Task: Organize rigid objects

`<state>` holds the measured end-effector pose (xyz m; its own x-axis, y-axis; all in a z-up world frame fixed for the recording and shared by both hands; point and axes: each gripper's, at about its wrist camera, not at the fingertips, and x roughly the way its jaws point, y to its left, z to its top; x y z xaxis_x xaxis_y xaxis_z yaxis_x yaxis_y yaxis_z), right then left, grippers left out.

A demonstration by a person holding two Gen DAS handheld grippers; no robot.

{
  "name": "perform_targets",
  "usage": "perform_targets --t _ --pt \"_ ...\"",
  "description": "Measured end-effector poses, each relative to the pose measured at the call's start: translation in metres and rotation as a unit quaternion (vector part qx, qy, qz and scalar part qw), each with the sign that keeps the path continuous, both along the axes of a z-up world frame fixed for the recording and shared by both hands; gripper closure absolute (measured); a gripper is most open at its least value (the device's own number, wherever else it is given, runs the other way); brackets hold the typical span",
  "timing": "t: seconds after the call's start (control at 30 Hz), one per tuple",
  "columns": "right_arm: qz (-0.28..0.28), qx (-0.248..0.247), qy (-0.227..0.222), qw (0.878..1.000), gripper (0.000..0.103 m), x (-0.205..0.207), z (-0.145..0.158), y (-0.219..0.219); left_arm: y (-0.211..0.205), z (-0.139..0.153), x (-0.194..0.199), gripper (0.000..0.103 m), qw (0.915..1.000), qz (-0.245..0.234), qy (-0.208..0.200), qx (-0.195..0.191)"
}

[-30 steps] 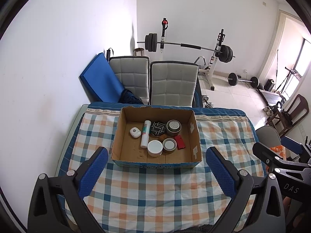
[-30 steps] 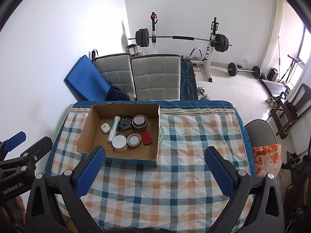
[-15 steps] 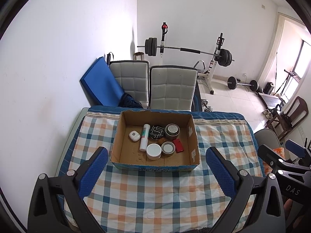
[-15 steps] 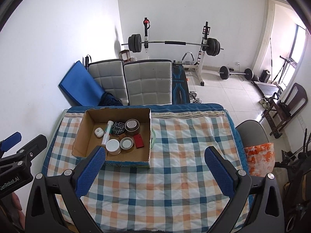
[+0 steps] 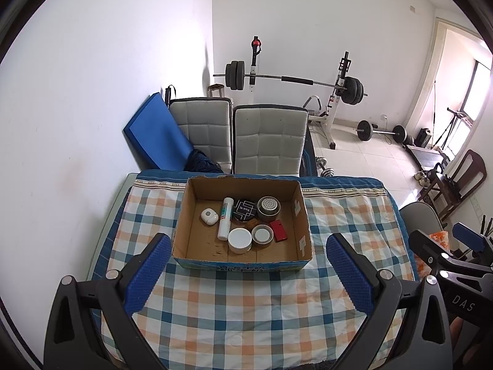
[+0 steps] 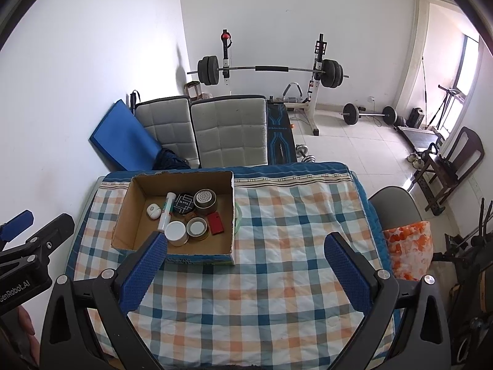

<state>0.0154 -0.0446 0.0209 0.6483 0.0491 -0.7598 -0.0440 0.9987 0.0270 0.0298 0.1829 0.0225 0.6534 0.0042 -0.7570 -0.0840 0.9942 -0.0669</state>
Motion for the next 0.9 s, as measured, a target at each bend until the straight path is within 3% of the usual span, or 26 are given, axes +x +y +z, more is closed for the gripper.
perform_targets --t 0.9 --pt "-0.024 -0.003 -0.004 1.0 0.0 0.003 -0.002 -0.012 0.0 -0.001 0.003 0.0 1.0 -0.004 -0.005 0.006"
